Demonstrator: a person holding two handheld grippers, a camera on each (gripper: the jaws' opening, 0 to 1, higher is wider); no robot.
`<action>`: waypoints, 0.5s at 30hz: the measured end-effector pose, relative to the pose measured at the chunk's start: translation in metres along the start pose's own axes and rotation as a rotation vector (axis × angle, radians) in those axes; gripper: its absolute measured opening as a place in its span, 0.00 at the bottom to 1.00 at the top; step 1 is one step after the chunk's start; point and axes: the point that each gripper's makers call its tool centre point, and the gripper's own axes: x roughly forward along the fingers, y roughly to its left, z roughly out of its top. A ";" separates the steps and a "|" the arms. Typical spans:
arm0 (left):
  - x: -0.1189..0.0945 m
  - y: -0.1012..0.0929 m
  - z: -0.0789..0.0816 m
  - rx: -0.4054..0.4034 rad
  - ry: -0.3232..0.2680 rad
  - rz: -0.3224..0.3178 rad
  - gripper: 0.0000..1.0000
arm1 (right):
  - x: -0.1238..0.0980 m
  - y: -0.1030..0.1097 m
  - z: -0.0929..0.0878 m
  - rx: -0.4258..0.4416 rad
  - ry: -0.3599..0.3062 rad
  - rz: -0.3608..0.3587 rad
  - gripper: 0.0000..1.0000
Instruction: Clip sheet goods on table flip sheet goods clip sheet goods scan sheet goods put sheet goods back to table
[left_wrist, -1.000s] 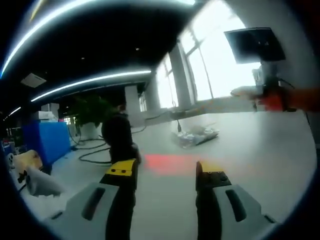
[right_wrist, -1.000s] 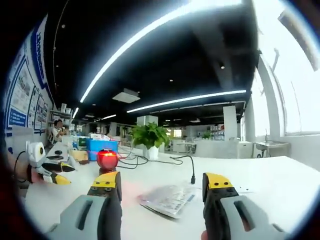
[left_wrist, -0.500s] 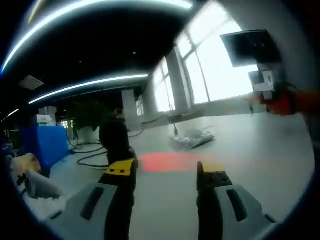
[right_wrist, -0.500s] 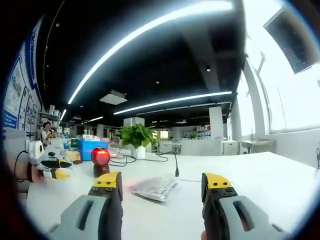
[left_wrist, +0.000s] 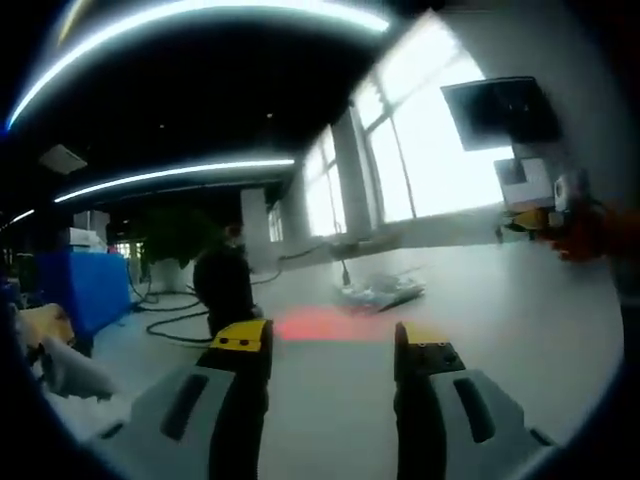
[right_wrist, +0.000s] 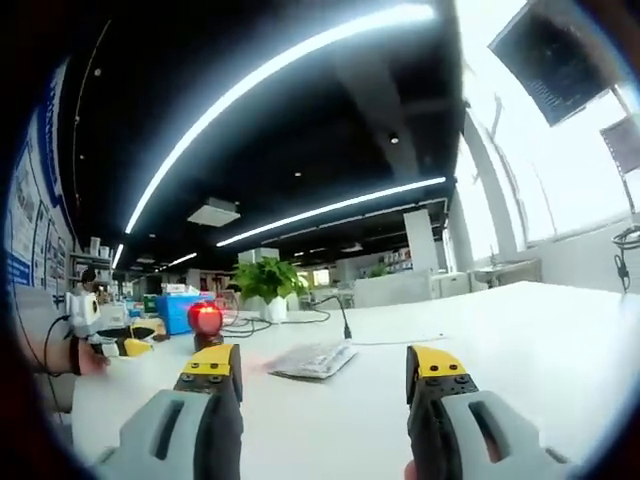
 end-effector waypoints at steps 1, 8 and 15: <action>0.000 0.001 -0.001 0.003 0.003 0.004 0.41 | -0.004 -0.001 -0.002 -0.010 0.005 -0.008 0.61; 0.000 -0.001 -0.008 0.015 0.033 0.001 0.41 | -0.013 0.009 -0.013 -0.130 0.028 0.022 0.63; 0.001 -0.013 -0.011 0.072 0.055 -0.048 0.41 | -0.016 0.024 -0.016 -0.178 0.035 0.084 0.62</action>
